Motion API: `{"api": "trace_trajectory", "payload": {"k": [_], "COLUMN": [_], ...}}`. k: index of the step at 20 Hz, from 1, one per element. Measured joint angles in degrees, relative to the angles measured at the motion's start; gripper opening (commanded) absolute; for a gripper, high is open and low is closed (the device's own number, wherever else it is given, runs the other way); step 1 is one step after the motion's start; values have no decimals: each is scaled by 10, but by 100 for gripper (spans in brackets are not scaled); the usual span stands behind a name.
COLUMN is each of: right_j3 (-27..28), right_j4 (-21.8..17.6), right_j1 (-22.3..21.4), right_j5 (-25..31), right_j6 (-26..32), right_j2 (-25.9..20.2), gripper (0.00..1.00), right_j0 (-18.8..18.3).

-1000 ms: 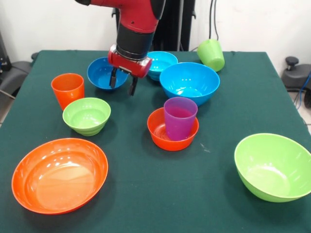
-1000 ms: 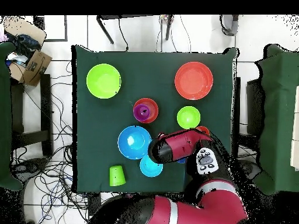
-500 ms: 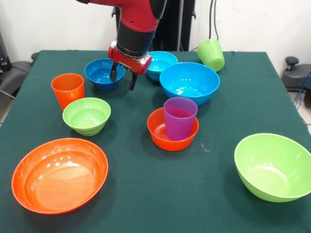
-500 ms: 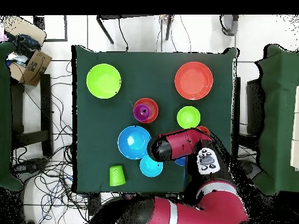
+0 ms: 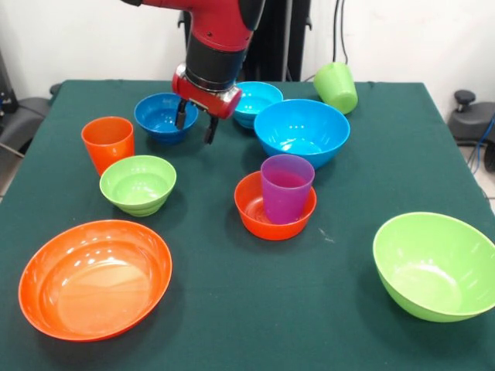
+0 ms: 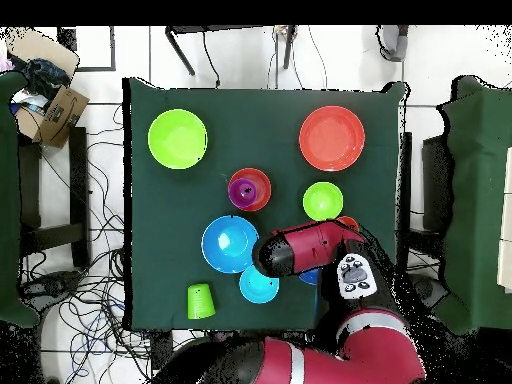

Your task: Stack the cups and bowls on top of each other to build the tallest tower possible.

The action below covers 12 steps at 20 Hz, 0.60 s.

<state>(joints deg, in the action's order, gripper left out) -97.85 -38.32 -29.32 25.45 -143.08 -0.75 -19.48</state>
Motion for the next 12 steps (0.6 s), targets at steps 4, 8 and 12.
{"api": "trace_trajectory", "payload": {"k": [4,8,12], "right_j3": [0,0,-3], "right_j4": [0,0,0], "right_j1": [1,5,5], "right_j5": [0,0,0], "right_j6": [0,0,0], "right_j2": [3,8,11], "gripper": [0,0,0], "right_j0": [0,0,0]}}
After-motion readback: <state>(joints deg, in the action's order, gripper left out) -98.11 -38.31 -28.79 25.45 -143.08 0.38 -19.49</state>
